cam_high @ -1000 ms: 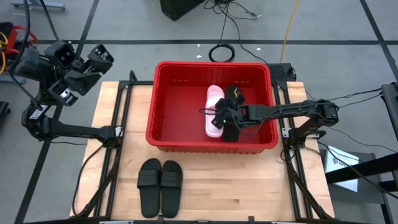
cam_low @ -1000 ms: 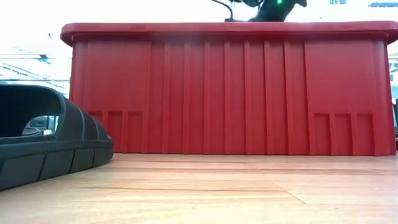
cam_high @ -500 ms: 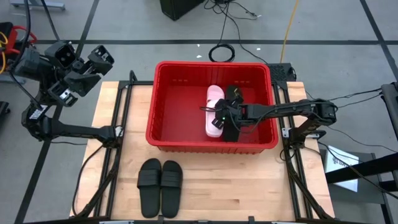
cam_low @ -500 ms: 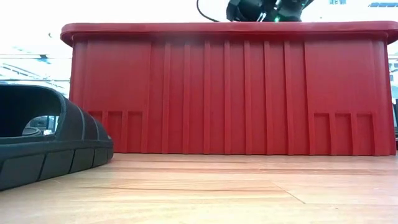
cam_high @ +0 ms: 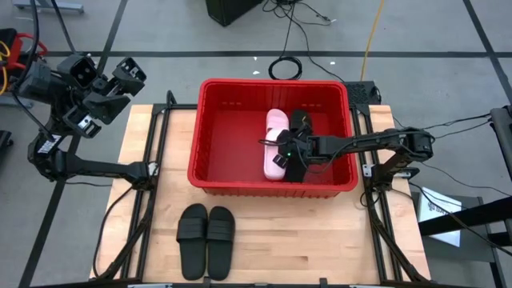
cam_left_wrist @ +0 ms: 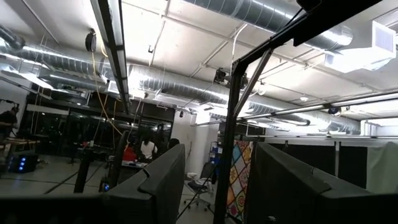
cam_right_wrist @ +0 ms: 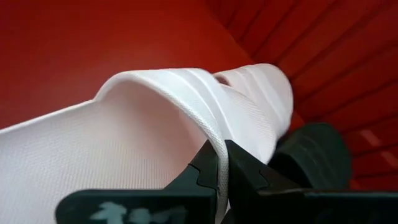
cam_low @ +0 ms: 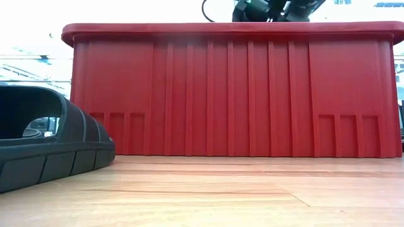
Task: Pick and place slides into bin
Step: Put the pink slide into the red bin
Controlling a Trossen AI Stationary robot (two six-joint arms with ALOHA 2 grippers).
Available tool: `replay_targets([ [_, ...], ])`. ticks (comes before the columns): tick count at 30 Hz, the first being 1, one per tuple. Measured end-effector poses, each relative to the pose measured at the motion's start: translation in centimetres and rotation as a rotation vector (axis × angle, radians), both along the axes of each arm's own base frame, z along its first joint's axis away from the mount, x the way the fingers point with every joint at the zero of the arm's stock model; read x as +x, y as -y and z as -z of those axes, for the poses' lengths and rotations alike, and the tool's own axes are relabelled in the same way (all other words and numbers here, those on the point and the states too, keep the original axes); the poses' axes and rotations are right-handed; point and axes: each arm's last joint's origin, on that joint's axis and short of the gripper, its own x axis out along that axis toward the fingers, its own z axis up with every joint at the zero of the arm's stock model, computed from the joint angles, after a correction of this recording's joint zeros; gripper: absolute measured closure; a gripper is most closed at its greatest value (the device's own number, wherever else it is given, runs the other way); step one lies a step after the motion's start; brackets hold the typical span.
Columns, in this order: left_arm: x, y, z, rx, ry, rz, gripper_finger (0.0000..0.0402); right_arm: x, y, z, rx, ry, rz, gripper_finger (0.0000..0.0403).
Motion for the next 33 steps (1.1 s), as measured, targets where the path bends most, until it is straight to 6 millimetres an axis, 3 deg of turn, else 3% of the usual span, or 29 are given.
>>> replay_targets([
  [15, 0.1, 0.0, 0.2, -0.010, -0.024, 0.001, 0.0199, 0.3, -1.5, 0.0, 0.017, 0.015, -0.060, 0.0399],
  [26, 0.1, 0.0, 0.2, -0.013, -0.025, 0.002, 0.0199, 0.2, 0.1, 0.2, -0.019, -0.017, -0.024, 0.0399],
  [33, 0.1, 0.0, 0.2, -0.018, -0.026, 0.004, 0.0199, 0.4, 0.3, 1.7, 0.036, -0.060, -0.090, 0.0398],
])
